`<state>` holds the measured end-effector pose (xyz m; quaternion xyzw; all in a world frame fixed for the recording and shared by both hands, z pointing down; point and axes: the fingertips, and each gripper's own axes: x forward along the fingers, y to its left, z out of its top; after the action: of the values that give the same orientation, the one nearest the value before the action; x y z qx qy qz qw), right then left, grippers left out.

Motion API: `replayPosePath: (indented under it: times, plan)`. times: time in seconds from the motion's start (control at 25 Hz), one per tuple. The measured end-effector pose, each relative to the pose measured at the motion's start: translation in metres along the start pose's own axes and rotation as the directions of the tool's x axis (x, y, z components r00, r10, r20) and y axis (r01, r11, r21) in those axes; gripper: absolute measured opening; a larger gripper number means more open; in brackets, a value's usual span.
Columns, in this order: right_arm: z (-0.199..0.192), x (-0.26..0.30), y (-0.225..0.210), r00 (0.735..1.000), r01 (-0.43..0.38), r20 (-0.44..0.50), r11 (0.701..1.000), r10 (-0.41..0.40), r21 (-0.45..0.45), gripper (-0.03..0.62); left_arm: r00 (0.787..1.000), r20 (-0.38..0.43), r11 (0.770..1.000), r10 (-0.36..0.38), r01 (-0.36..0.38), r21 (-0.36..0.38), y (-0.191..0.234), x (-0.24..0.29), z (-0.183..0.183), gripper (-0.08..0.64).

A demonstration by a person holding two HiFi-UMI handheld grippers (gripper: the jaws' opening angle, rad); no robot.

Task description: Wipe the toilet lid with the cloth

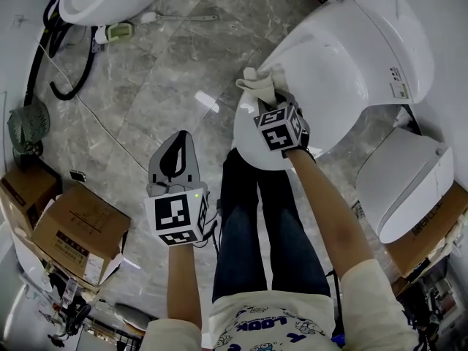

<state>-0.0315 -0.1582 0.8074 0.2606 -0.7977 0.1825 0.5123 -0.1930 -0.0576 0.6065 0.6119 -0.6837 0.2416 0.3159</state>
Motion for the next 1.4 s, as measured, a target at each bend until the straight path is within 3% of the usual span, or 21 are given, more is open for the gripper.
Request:
replayPosePath:
  times: [0.36, 0.76, 1.12, 1.4]
  plan:
    - [-0.017, -0.005, 0.048, 0.999, -0.051, -0.008, 0.996, 0.051, -0.079, 0.115, 1.000, 0.002, 0.999, 0.023, -0.023, -0.022, 0.015, -0.013, -0.012, 0.003]
    - [-0.042, -0.013, 0.095, 0.988, -0.155, -0.012, 0.985, 0.154, -0.076, 0.115, 0.999, -0.004, 0.999, 0.037, -0.037, -0.035, 0.021, -0.021, -0.024, 0.003]
    - [-0.073, -0.024, 0.126, 0.980, -0.201, -0.028, 0.962, 0.200, -0.182, 0.115, 0.999, -0.011, 0.998, 0.047, -0.047, -0.037, 0.024, -0.025, -0.031, 0.003]
    - [-0.089, -0.030, 0.136, 0.970, -0.243, -0.047, 0.926, 0.240, -0.288, 0.115, 0.999, -0.011, 0.999, 0.034, -0.034, -0.035, 0.015, -0.024, -0.032, 0.003]
